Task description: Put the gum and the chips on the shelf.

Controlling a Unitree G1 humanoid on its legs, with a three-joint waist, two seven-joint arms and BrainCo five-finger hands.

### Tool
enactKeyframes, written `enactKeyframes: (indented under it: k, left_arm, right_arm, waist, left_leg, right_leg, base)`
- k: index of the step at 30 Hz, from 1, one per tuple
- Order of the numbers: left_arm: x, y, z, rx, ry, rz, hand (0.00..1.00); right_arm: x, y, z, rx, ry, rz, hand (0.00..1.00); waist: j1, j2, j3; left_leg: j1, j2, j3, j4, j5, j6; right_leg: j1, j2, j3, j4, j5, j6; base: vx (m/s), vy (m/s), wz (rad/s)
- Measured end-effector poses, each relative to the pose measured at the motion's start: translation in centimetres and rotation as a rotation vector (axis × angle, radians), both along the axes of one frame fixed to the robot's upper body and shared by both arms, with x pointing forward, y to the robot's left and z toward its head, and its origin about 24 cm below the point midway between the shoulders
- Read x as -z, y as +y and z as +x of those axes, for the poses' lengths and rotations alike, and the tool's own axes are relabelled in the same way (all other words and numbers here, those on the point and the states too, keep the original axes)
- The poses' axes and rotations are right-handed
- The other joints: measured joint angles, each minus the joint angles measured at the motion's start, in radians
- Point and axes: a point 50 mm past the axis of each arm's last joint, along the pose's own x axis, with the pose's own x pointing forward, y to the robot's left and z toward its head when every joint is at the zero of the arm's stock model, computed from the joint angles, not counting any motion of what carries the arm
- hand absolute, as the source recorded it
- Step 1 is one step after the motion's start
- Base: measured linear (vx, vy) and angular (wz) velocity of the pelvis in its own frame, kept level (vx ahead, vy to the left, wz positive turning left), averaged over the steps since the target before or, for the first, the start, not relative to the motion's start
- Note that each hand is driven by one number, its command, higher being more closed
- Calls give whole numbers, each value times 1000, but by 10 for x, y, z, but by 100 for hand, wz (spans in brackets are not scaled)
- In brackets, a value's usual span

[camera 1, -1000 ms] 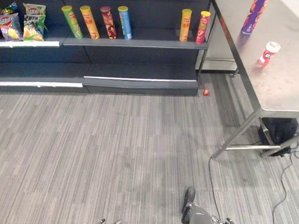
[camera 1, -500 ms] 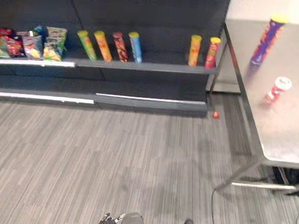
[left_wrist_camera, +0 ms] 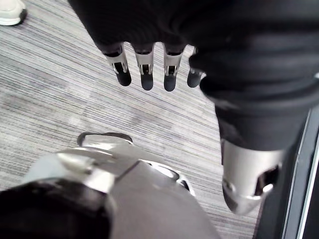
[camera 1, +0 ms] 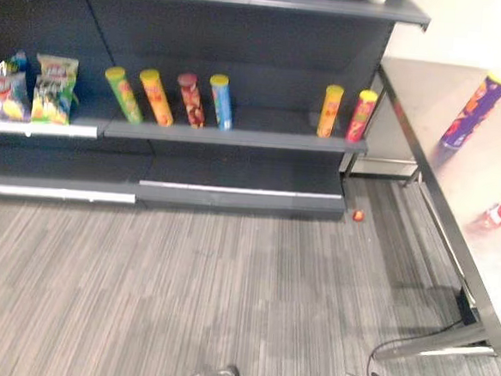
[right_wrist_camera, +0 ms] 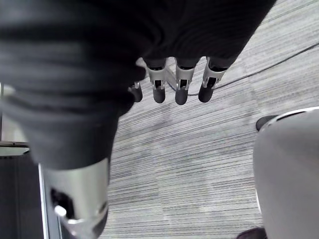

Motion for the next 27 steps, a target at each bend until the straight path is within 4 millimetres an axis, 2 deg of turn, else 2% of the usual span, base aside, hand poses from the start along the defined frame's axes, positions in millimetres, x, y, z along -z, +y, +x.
enactKeyframes:
  k: [1,3,4,5,7,8,9,10,11,12,13,14,16,17,21,23,24,25,26,27]
  left_arm:
    - [0,1,1,20,1,6,0]
    - [-2,9,2,73,11,31,0]
    - [-3,11,3,76,8,35,0]
    - [-3,13,3,80,12,43,0]
    - [-3,12,4,94,12,46,0]
    - [-3,11,7,109,9,49,0]
    - [-3,9,9,112,5,46,0]
    - [-3,9,9,112,5,46,0]
    - [-3,11,9,112,6,49,0]
    - [-3,11,9,109,9,51,0]
    - [-2,7,10,110,8,37,0]
    - [-1,-1,12,109,1,17,0]
    - [-1,-6,18,113,-11,3,0]
    - [-1,-7,20,114,-18,1,0]
    - [-3,-1,21,104,-30,11,0]
    - [-4,4,20,110,-31,23,0]
    - [-4,7,20,114,-30,30,0]
    - [-5,8,21,120,-36,31,0]
    - [-5,6,22,127,-44,25,0]
    - [-4,1,22,129,-45,13,0]
  right_arm:
    - [-1,-1,4,8,-11,1,0]
    - [-1,3,9,23,-20,18,0]
    - [-1,3,9,27,-20,21,0]
    - [-1,3,11,36,-23,24,0]
    - [-2,1,14,35,-34,22,0]
    - [-3,0,18,37,-44,22,0]
    - [-4,-1,22,47,-54,21,0]
    - [-5,-1,24,48,-59,22,0]
    - [-5,0,25,47,-61,23,0]
    - [-5,-1,24,61,-61,27,0]
    - [-6,-5,26,66,-65,16,0]
    - [-7,-10,26,80,-68,4,0]
    - [-8,-13,29,88,-78,-2,0]
    - [-8,-13,29,83,-75,-4,0]
    - [-5,-11,17,70,-30,0,0]
    - [-2,-10,11,63,-7,4,0]
    - [-1,-9,7,48,7,5,0]
    - [-1,-7,5,29,14,6,0]
    - [-1,-10,4,24,17,-3,0]
    - [-1,-16,0,19,32,-16,0]
  waist:
    - [-8,11,-4]
    - [-31,-29,16]
    - [-30,-29,22]
    - [-35,-39,27]
    - [-49,-32,29]
    - [-58,-24,34]
    - [-61,-15,43]
    - [-65,-14,47]
    - [-72,-22,54]
    - [-72,-28,66]
    - [-69,-14,75]
    - [-67,19,77]
    - [-70,37,94]
    - [-70,39,95]
    - [-70,15,104]
    - [-68,-8,92]
    - [-68,-18,86]
    - [-70,-18,85]
    - [-70,0,86]
    - [-68,25,87]
  left_leg:
    - [52,-13,1,-70,-21,-10]
    - [126,-60,7,-110,-36,-12]
    - [145,-67,9,-112,-41,0]
    - [186,-72,13,-107,-74,16]
    - [217,-62,15,-111,-90,8]
    - [235,-48,23,-112,-89,-6]
    - [259,-30,34,-120,-95,-16]
    - [272,-25,40,-128,-96,-21]
    - [294,-26,44,-141,-96,-33]
    - [326,-35,39,-166,-99,-59]
    - [336,-18,42,-184,-93,-67]
    - [334,2,51,-208,-79,-70]
    - [361,18,66,-252,-60,-81]
    - [361,19,65,-251,-55,-87]
    - [396,18,64,-245,-44,-102]
    - [346,12,61,-127,-44,-105]
    - [291,20,58,-12,-44,-105]
    - [222,43,47,134,-44,-106]
    - [157,78,23,282,-34,-122]
    - [99,121,-17,432,-1,-175]
  right_leg:
    - [-82,-17,17,168,6,11]
    - [-167,-94,20,406,71,75]
    - [-187,-111,19,463,93,57]
    - [-221,-133,-6,566,48,41]
    - [-264,-133,-83,605,-77,-1]
    - [-294,-117,-156,568,-136,-23]
    - [-311,-92,-225,465,-148,-44]
    - [-316,-78,-250,396,-148,-45]
    - [-312,-55,-282,205,-98,-38]
    - [-292,-32,-300,61,-3,-107]
    - [-276,-6,-310,37,15,-99]
    - [-269,32,-314,-1,21,-108]
    - [-274,64,-313,-4,2,-123]
    - [-273,64,-312,2,-7,-123]
    - [-239,52,-326,10,-54,-104]
    - [-228,38,-325,-9,-64,-104]
    - [-214,31,-325,-39,-62,-101]
    - [-190,36,-323,-78,-58,-94]
    - [-163,52,-321,-114,-52,-87]
    - [-133,80,-313,-135,-47,-80]
  base:
    - [171,88,-5]
    - [160,54,2]
    - [219,-9,-5]
    - [250,-40,-9]
    - [191,-55,-1]
    - [235,-125,-4]
    - [235,-125,-11]
    - [317,-200,-13]
    - [313,-202,-8]
    - [384,-227,-15]
    - [299,-162,-25]
    - [196,-99,-32]
    - [202,-110,-31]
    - [143,-83,-16]
    - [44,-23,11]
    - [21,-15,6]
    - [29,-59,-2]
    - [43,-41,-7]
    - [93,-16,-26]
    - [134,18,-36]
